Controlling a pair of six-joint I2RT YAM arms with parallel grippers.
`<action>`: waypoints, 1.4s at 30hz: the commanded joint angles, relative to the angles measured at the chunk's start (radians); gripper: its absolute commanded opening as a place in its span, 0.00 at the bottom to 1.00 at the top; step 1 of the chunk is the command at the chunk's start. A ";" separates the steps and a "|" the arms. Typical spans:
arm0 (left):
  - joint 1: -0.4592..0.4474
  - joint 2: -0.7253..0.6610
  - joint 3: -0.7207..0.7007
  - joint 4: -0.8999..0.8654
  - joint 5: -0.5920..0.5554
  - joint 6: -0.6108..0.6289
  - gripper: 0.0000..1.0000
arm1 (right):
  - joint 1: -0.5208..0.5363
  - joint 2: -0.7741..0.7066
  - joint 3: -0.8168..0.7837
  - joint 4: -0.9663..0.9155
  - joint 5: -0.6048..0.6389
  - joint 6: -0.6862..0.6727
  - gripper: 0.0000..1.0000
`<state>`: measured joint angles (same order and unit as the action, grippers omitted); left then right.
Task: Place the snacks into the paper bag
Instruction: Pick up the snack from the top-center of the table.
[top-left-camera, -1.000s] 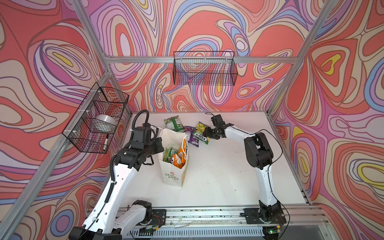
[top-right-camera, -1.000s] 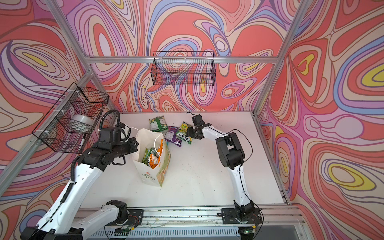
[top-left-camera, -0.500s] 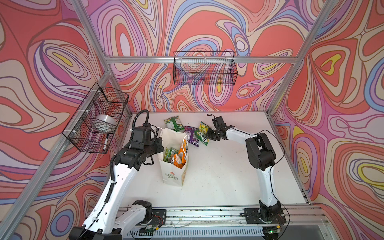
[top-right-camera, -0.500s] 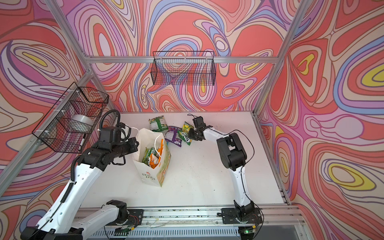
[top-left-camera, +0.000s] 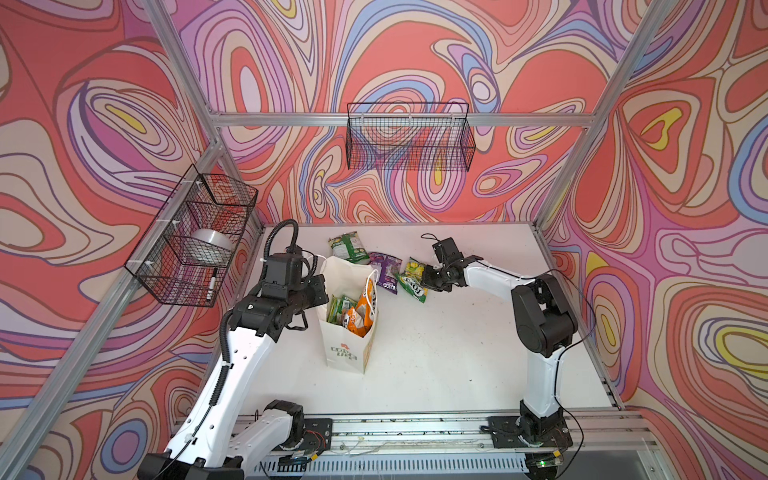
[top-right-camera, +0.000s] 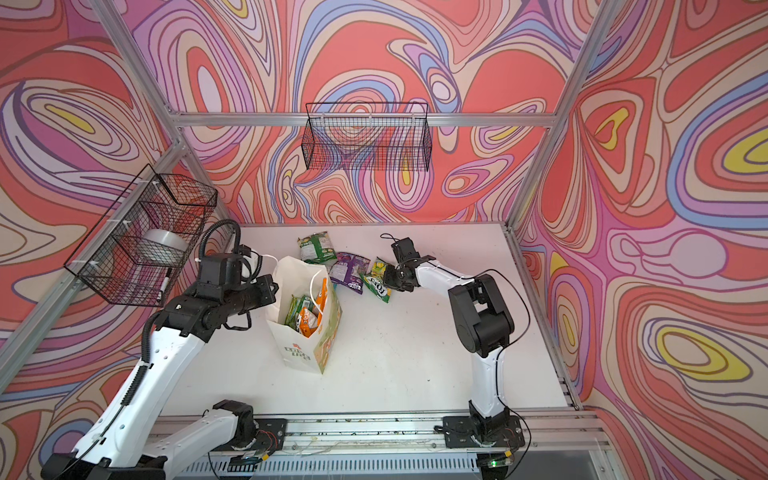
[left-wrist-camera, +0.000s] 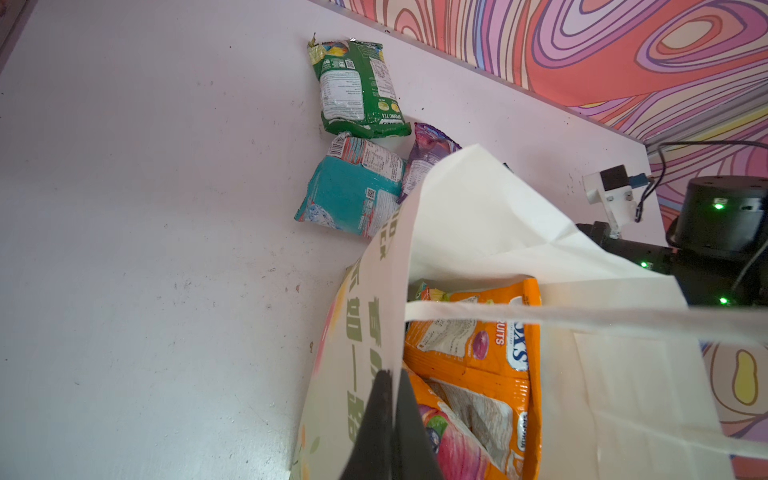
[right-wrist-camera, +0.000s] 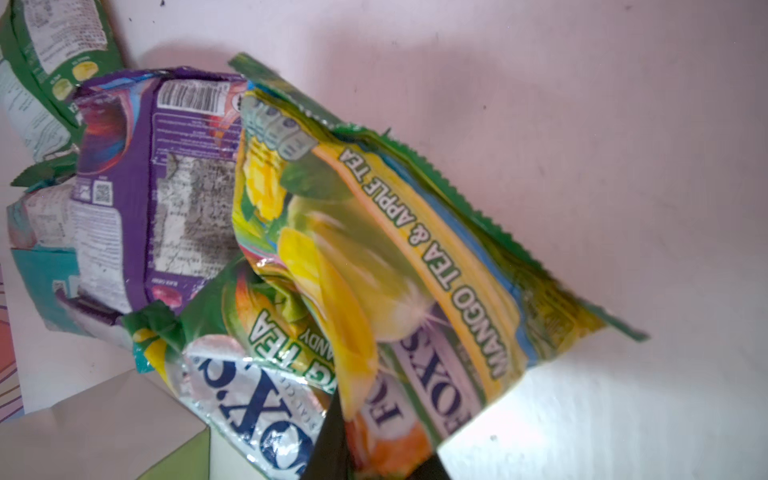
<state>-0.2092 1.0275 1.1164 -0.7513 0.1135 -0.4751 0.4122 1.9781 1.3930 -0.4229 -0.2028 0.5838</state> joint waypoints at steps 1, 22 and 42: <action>0.004 -0.014 -0.021 -0.008 0.024 -0.004 0.00 | 0.005 -0.116 -0.034 0.012 0.017 0.008 0.00; 0.004 -0.016 -0.024 0.001 0.052 -0.010 0.00 | 0.085 -0.580 -0.048 -0.118 0.133 -0.001 0.00; 0.004 -0.015 -0.026 0.002 0.060 -0.009 0.00 | 0.419 -0.409 0.441 -0.135 0.215 -0.101 0.00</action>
<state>-0.2085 1.0214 1.1057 -0.7357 0.1505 -0.4755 0.8051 1.5364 1.7943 -0.5972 0.0013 0.5091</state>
